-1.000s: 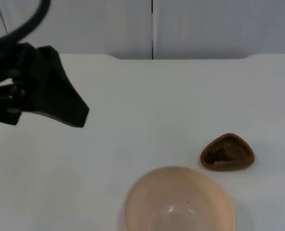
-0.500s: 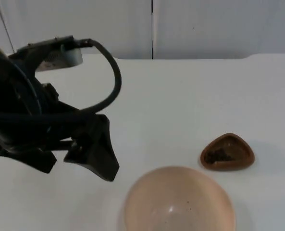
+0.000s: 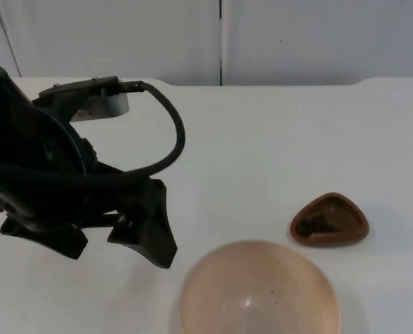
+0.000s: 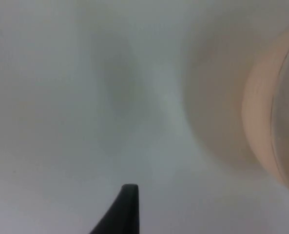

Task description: Pick up the bowl with the left hand and pour the coffee beans from the cup into the bowl with the right hand.

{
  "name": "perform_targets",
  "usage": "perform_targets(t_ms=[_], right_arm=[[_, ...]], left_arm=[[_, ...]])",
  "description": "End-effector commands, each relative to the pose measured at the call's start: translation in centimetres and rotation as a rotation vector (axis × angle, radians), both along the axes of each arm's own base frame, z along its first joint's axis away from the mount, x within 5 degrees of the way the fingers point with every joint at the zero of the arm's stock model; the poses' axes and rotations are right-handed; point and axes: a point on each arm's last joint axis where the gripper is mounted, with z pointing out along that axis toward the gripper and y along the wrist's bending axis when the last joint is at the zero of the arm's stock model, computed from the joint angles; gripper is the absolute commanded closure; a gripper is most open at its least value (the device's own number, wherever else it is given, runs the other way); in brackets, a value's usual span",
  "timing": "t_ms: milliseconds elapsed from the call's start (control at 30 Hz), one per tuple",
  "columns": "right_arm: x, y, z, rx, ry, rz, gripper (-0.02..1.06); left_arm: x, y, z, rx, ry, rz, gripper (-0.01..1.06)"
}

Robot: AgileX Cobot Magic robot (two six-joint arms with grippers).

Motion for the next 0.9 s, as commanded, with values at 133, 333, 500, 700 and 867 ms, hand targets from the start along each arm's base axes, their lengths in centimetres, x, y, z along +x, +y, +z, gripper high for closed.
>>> perform_targets(t_ms=[133,333,500,700,867], right_arm=[[0.0,0.0,0.1,-0.004,-0.011,-0.005,-0.01],[0.0,0.0,0.1,-0.004,-0.011,-0.005,-0.01],[0.0,0.0,0.1,-0.004,-0.011,-0.005,-0.01],[0.0,0.0,0.1,-0.004,-0.011,-0.005,-0.01],[0.0,0.0,0.1,-0.006,-0.011,-0.004,-0.01]], left_arm=[[0.3,-1.0,-1.5,-0.006,0.036,0.020,0.07],[0.3,-2.7,-3.3,0.007,0.029,0.009,0.07],[0.7,-3.1,-5.3,0.019,0.067,0.056,0.07],[1.3,-3.5,-6.4,0.010,0.088,0.102,0.08],[2.0,-3.9,-6.7,-0.016,0.080,0.136,0.13]])
